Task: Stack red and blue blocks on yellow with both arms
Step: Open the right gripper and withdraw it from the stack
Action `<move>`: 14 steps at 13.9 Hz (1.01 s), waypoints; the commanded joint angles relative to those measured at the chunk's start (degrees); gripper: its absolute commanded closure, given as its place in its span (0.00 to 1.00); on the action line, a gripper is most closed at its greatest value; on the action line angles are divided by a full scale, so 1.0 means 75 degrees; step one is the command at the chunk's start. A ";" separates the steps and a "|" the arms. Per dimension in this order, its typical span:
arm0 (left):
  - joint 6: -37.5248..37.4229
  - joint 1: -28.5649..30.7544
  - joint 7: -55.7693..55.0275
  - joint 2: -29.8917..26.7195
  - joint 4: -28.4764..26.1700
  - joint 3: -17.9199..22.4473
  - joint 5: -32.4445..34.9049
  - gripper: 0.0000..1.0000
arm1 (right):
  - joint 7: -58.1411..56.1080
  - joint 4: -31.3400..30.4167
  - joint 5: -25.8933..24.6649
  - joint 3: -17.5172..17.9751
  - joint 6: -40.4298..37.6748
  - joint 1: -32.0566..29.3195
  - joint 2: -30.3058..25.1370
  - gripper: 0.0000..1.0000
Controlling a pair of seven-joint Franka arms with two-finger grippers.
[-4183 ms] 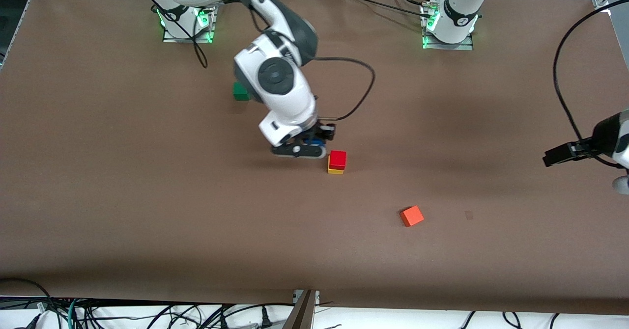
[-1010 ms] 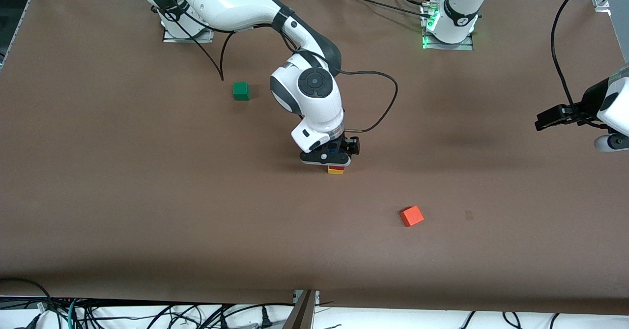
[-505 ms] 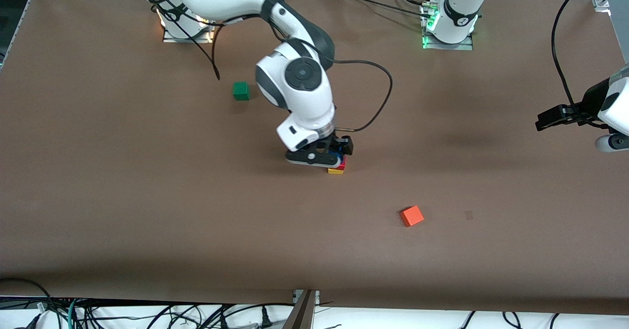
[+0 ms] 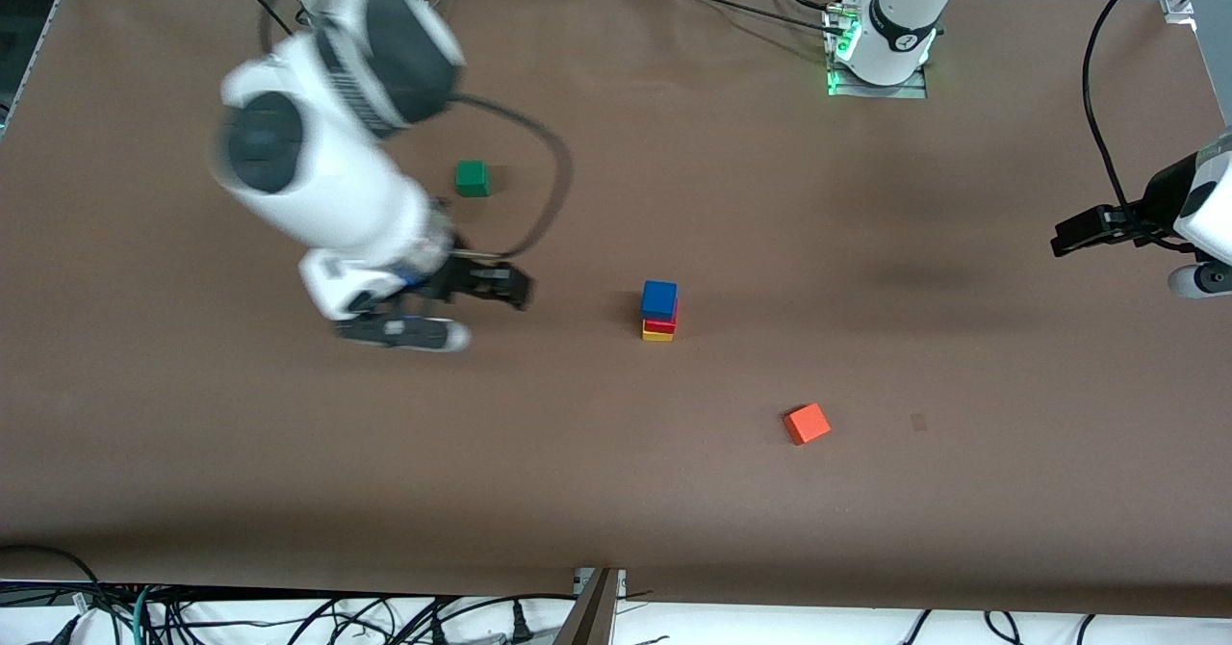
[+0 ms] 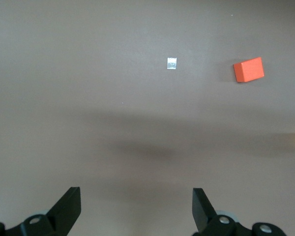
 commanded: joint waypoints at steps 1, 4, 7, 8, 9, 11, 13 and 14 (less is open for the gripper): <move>-0.0019 0.0151 0.0278 0.0071 0.0147 0.0002 -0.0160 0.00 | -0.1069 -0.2726 0.0216 -0.0384 0.0031 -0.0279 -0.2220 0.00; -0.0019 0.0198 0.0466 0.0071 0.0147 0.0013 -0.0171 0.00 | -0.2102 -0.4137 0.0204 -0.1159 -0.0237 -0.0302 -0.3735 0.00; -0.0019 0.0269 0.0536 0.0071 0.0147 0.0013 -0.0171 0.00 | -0.2139 -0.4163 -0.0321 -0.1581 -0.0894 -0.0302 -0.4206 0.00; -0.0019 0.0269 0.0548 0.0071 0.0147 0.0002 -0.0171 0.00 | -0.2139 -0.4163 -0.0498 -0.1640 -0.1081 -0.0302 -0.4311 0.00; -0.0019 0.0269 0.0560 0.0071 0.0147 0.0013 -0.0171 0.00 | -0.2139 -0.4151 -0.0557 -0.1710 -0.1210 -0.0302 -0.4336 0.00; -0.0019 0.0269 0.0560 0.0083 0.0147 0.0013 -0.0171 0.00 | -0.2406 -0.4104 -0.0930 -0.1770 -0.1235 -0.0302 -0.4336 0.00; -0.0019 0.0269 0.0560 0.0083 0.0158 0.0002 -0.0171 0.00 | -0.2665 -0.4069 -0.1062 -0.1793 -0.1224 -0.0302 -0.4336 0.00; -0.0019 0.0269 0.0560 0.0083 0.0158 0.0013 -0.0171 0.00 | -0.2840 -0.4057 -0.1062 -0.1805 -0.1177 -0.0314 -0.4336 0.00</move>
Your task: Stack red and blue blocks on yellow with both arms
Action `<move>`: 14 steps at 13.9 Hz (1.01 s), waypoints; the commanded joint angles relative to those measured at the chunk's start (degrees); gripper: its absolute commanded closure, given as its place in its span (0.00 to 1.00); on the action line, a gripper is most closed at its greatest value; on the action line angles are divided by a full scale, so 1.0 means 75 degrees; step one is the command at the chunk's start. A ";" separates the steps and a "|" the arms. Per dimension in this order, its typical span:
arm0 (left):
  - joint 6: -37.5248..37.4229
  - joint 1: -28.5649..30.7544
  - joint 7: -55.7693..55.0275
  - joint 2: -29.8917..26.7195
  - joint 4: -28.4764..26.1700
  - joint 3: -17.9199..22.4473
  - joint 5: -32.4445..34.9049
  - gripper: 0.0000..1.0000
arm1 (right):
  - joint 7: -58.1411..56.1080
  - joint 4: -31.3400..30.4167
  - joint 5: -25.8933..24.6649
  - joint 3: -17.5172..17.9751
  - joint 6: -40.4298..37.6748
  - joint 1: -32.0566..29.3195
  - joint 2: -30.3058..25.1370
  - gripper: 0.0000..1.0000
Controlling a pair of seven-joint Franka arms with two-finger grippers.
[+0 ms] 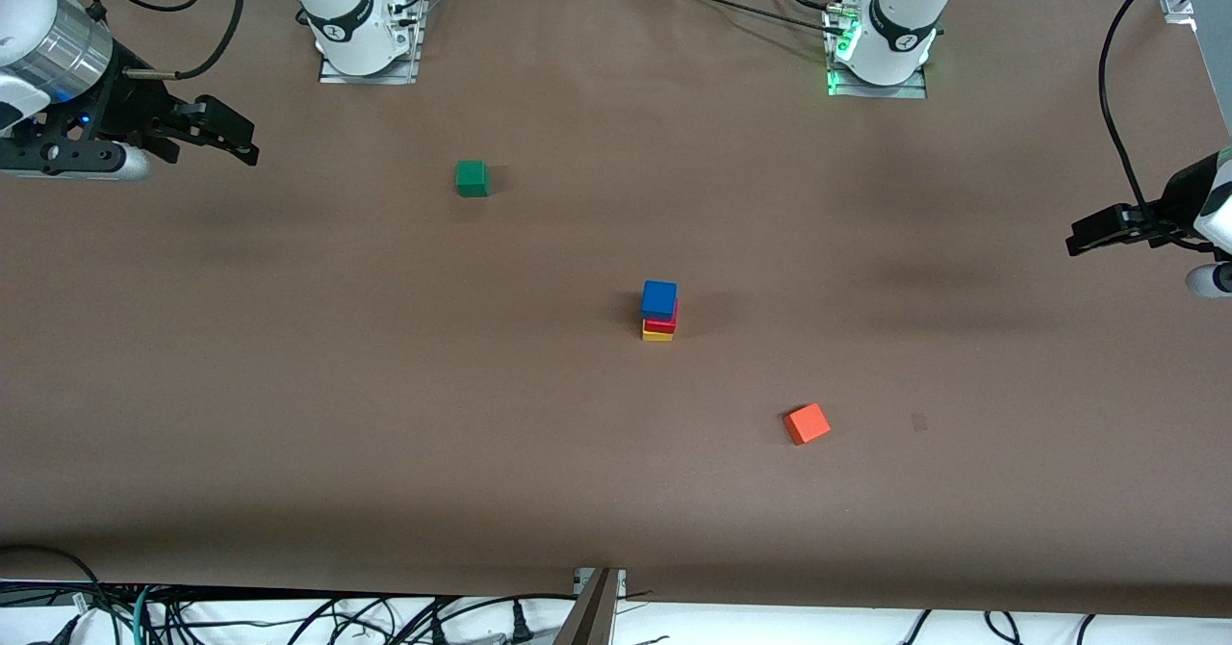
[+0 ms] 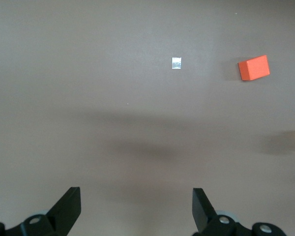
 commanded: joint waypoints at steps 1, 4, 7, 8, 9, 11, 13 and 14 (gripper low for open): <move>-0.0020 0.0060 0.0212 0.0069 0.0145 0.0003 -0.0171 0.00 | -0.0469 0.0024 -0.0185 -0.0060 0.0030 0.0060 -0.0051 0.00; -0.0020 0.0060 0.0224 0.0069 0.0145 0.0003 -0.0171 0.00 | -0.0529 0.0341 -0.0279 -0.0025 -0.0017 0.0095 0.0137 0.00; -0.0020 0.0165 0.0235 0.0081 0.0145 -0.0009 -0.0171 0.00 | -0.0913 0.0377 -0.0315 -0.0013 -0.0052 0.0106 0.0137 0.00; -0.0020 0.0165 0.0235 0.0104 0.0145 -0.0009 -0.0171 0.00 | -0.1125 0.0377 -0.0326 -0.0024 -0.0063 0.0106 0.0137 0.00; -0.0020 0.0165 0.0235 0.0104 0.0145 -0.0009 -0.0171 0.00 | -0.1278 0.0377 -0.0338 -0.0024 -0.0122 0.0095 0.0137 0.00; -0.0031 0.0165 0.0235 0.0104 0.0145 -0.0009 -0.0171 0.00 | -0.1338 0.0470 -0.0338 -0.0048 -0.0286 0.0095 0.0137 0.00; -0.0020 0.0165 0.0235 0.0104 0.0145 -0.0009 -0.0171 0.00 | -0.1373 0.0505 -0.0326 -0.0048 -0.0286 0.0072 0.0137 0.00; -0.0031 0.0165 0.0235 0.0104 0.0145 -0.0009 -0.0171 0.00 | -0.1361 0.0494 -0.0326 -0.0048 -0.0286 0.0071 0.0137 0.00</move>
